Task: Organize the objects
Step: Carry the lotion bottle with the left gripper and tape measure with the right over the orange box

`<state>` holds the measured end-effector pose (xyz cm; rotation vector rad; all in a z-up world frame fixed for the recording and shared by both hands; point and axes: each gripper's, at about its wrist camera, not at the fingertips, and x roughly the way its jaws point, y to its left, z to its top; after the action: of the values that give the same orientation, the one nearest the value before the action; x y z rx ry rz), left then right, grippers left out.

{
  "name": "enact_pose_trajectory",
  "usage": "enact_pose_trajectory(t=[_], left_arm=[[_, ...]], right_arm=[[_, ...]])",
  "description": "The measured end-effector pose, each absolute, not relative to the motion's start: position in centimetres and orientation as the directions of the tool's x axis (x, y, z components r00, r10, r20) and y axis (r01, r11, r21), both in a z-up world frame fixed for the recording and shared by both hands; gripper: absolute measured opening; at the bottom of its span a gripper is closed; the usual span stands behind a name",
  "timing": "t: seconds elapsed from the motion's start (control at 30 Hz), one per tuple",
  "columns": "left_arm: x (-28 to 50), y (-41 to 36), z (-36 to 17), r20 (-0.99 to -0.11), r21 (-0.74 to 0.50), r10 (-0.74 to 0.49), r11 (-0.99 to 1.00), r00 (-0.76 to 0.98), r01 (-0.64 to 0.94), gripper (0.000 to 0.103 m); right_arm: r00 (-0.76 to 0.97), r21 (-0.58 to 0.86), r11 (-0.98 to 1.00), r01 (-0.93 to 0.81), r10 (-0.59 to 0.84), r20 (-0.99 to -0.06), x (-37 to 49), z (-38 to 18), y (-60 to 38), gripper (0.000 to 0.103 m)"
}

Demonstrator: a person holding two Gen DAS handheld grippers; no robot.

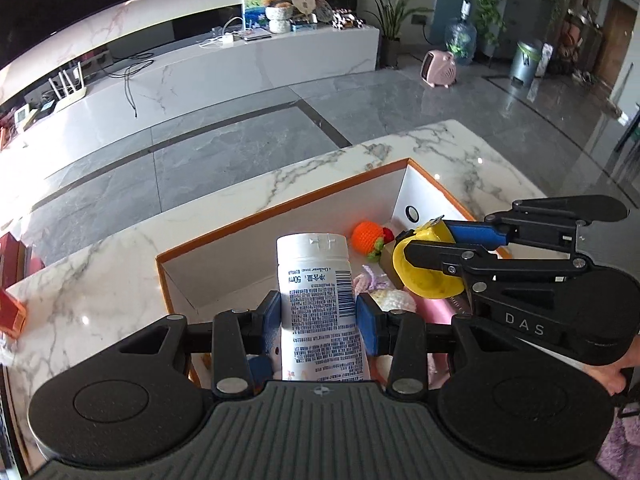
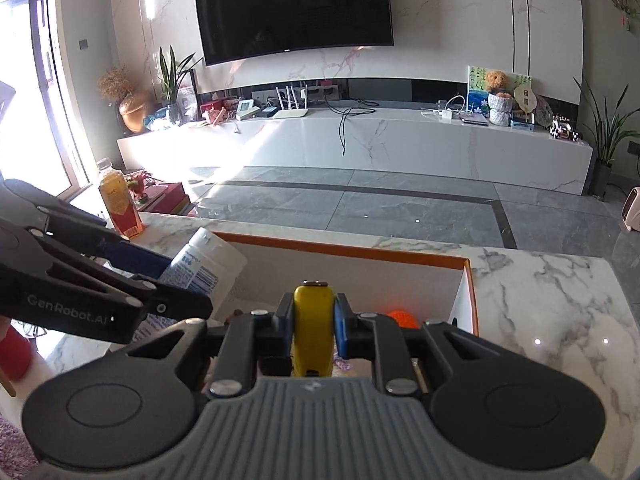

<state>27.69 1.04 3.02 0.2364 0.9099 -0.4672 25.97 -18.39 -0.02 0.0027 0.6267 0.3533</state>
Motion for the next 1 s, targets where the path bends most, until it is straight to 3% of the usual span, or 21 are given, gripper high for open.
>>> enact_pose_trajectory(t=[0.37, 0.5, 1.0], left_arm=[[30.9, -1.5, -0.8, -0.873, 0.249, -0.15, 0.683, 0.464, 0.687, 0.047], [31.7, -2.5, -2.1, -0.888, 0.278, -0.137, 0.603, 0.44, 0.748, 0.047], [31.4, -8.2, -7.9, -0.87, 0.46, -0.077, 0.229, 0.487, 0.858, 0.048]], right_arm=[[0.709, 0.159, 0.941, -0.298, 0.33, -0.623, 30.9, -2.4, -18.8, 0.021], [0.692, 0.227, 0.936, -0.268, 0.351, -0.631, 32.6, -2.8, -19.5, 0.021], [0.71, 0.244, 0.951, -0.187, 0.303, -0.635, 34.3, -3.4, -21.3, 0.021]])
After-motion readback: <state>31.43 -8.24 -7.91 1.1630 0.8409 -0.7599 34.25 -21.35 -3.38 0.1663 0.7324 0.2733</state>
